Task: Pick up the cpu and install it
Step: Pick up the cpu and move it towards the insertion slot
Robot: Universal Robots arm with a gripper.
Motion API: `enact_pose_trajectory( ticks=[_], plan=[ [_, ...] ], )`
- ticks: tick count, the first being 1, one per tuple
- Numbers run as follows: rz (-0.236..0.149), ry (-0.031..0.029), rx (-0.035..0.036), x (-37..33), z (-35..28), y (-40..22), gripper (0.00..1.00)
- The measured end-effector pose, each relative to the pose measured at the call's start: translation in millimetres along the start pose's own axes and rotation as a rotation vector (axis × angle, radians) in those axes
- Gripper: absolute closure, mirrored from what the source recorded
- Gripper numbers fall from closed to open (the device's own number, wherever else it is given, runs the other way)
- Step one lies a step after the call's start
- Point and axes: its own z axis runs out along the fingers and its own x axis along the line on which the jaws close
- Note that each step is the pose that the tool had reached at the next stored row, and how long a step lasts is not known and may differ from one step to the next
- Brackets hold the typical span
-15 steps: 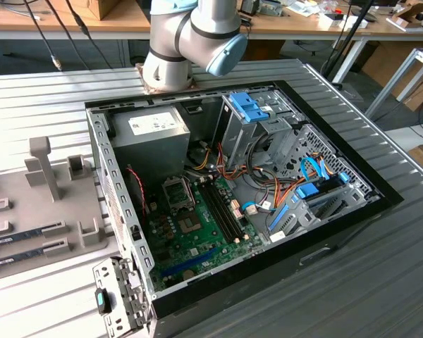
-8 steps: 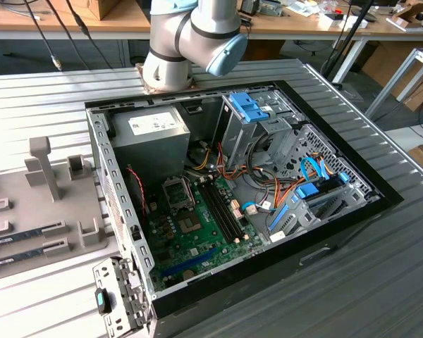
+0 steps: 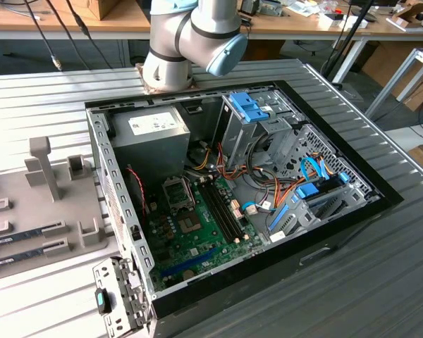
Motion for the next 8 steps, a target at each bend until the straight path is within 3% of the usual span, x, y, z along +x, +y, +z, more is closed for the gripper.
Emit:
enact_pose_trajectory(
  ticks=[8],
  plan=[
    [0.000,0.0000,0.0000,-1.7,0.1,-0.3,0.53]
  ],
)
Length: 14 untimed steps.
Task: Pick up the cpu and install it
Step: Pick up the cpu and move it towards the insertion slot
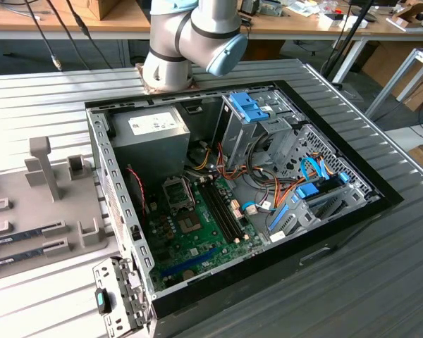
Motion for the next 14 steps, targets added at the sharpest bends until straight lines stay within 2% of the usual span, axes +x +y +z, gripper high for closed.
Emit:
enact_pose_trajectory(
  ticks=[14],
  plan=[
    [0.000,0.0000,-0.0001,-4.2,0.3,-0.6,0.53]
  ],
)
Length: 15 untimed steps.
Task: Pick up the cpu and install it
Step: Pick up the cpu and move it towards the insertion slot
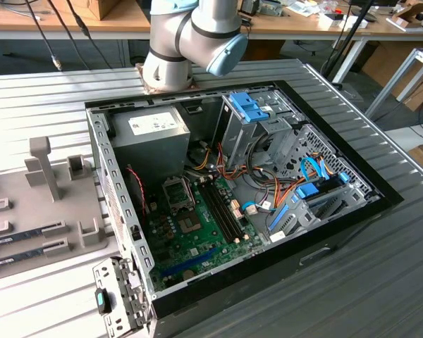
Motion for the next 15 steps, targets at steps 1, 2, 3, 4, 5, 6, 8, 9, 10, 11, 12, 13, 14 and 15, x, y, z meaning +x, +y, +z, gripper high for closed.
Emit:
enact_pose_trajectory(
  ticks=[1,2,3,4,5,6,8,9,10,11,12,13,14,15],
  plan=[
    [0.000,0.0000,0.0000,-0.3,0.0,0.0,0.53],
    [0.000,0.0001,0.0000,-0.5,0.0,0.0,0.53],
    [0.000,0.0000,0.0000,-0.9,0.0,-0.1,0.53],
    [0.000,0.0000,0.0000,-1.2,0.1,-0.2,0.53],
    [0.000,0.0000,0.0000,-1.5,0.1,-0.2,0.53],
    [0.000,0.0001,0.0001,-1.7,0.1,-0.2,0.53],
    [0.000,0.0000,0.0000,-2.2,0.1,-0.2,0.53],
    [0.000,0.0000,0.0000,-2.4,0.2,-0.2,0.53],
    [0.000,0.0000,0.0001,-2.6,0.2,-0.3,0.53],
    [0.000,0.0001,0.0001,-3.0,0.2,-0.2,0.53],
    [0.000,0.0001,0.0001,-3.3,0.2,-0.2,0.53],
    [0.000,0.0001,0.0001,-3.6,0.2,-0.2,0.53],
    [0.000,0.0000,0.0000,-3.9,0.3,-0.2,0.53],
    [0.000,0.0000,0.0000,-4.1,0.3,-0.2,0.53]
  ],
)
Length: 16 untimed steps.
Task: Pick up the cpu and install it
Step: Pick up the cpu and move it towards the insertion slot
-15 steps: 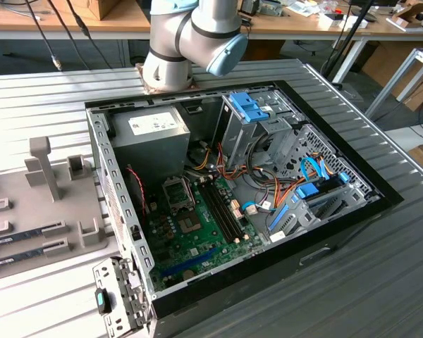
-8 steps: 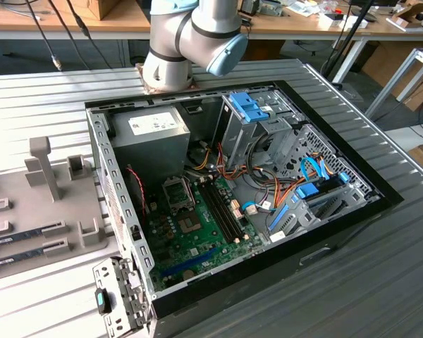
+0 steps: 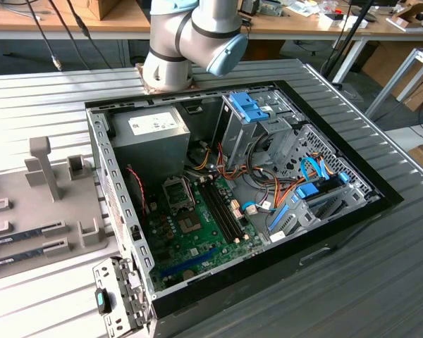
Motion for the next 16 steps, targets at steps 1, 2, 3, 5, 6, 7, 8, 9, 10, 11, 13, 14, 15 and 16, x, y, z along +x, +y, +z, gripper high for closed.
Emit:
enact_pose_trajectory(
  ticks=[1,2,3,5,6,7,8,9,10,11,13,14,15,16],
  plan=[
    [0.000,0.0001,0.0000,-0.4,0.0,0.0,0.53],
    [0.000,0.0000,0.0000,-1.0,0.2,-0.1,0.53],
    [0.000,0.0001,0.0000,-1.5,0.2,-0.1,0.53],
    [0.000,0.0000,0.0000,-5.7,0.8,-0.2,0.53],
    [0.000,0.0001,0.0000,-8.3,1.2,-0.2,0.53],
    [0.000,0.0001,0.0000,-8.8,1.3,-0.2,0.53],
    [0.000,0.0001,0.0000,-9.1,1.4,-0.3,0.53],
    [0.000,0.0001,0.0000,-9.5,1.4,-0.3,0.53],
    [0.000,0.0000,0.0000,-10.0,1.5,-0.3,0.53],
    [0.000,0.0001,0.0000,-10.4,1.6,-0.3,0.53],
    [0.000,0.0001,0.0000,-11.5,1.8,-0.3,0.53],
    [0.000,0.0001,0.0000,-12.1,1.9,-0.3,0.53],
    [0.000,0.0000,0.0000,-12.5,2.0,-0.3,0.53],
    [0.000,0.0000,0.0000,-12.8,2.0,-0.3,0.53]
  ],
)
